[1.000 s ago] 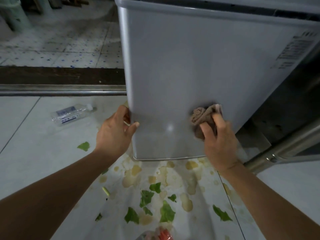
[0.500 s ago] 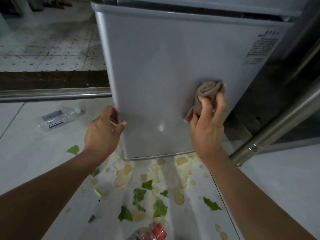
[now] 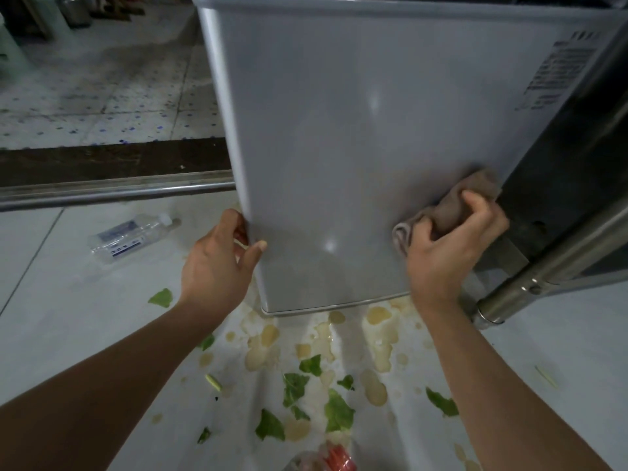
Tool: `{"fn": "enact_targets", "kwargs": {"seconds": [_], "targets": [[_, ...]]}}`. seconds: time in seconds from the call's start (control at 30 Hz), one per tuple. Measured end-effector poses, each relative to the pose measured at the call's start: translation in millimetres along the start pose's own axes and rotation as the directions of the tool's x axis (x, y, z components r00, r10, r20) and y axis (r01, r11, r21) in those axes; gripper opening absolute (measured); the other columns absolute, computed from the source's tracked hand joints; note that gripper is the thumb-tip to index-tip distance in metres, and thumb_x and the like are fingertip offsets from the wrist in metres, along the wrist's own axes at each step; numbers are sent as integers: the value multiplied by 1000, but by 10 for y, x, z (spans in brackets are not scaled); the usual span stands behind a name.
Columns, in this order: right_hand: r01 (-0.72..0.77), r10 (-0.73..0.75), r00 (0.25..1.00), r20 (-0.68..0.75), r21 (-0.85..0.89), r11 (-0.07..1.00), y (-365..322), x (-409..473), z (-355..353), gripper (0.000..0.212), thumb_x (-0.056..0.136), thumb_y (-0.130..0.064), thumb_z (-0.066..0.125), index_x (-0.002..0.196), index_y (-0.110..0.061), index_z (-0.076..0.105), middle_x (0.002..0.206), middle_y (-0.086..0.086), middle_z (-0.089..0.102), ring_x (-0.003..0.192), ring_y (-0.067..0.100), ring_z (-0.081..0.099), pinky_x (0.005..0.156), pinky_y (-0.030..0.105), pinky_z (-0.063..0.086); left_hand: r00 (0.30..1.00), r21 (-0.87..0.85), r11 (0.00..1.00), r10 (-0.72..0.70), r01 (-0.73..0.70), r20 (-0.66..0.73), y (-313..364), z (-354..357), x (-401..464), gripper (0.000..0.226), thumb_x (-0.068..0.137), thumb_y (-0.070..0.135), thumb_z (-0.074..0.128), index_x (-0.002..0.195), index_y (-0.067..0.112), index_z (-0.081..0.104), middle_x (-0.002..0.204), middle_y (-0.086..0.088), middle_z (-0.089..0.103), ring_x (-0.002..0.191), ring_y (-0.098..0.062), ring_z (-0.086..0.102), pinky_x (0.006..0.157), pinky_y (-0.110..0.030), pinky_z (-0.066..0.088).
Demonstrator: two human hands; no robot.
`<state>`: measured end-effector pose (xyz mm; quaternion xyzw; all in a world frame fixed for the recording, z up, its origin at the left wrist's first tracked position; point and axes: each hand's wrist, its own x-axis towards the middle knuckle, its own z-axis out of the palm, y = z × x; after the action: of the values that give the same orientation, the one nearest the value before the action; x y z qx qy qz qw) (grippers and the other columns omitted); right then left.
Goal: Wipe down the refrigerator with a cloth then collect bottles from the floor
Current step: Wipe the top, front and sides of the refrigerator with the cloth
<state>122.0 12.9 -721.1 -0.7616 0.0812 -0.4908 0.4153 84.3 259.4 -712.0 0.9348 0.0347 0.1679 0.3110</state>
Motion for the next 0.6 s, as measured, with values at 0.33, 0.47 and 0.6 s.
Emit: {"fn": "enact_targets", "kwargs": {"seconds": [0.33,0.47,0.6], "targets": [[-480,485,873,45,-87,873,470,-233,35,47,80,12,54,126,10,44,130,31,41,113,39,51,96,17,40,999,-48,999,15,-17,-36,-20,44,-21,21,87,30,60,96,20,45,87,6,58,77,-16,58,68,-33,48],[-274,267,957,-116,-47,961,257,205,-2,47,76,-1,57,122,8,52,122,29,50,109,38,54,97,29,36,998,-40,999,31,-33,-49,-23,54,-19,20,87,28,61,92,22,42,83,6,57,72,-13,56,64,-29,43],[-254,250,965,-74,-38,967,301,330,30,55,84,-4,50,138,1,41,137,24,43,124,35,46,105,21,32,996,-34,998,55,-57,-70,-65,72,-20,20,86,27,60,89,22,41,77,9,54,60,0,50,52,-22,34]]}}
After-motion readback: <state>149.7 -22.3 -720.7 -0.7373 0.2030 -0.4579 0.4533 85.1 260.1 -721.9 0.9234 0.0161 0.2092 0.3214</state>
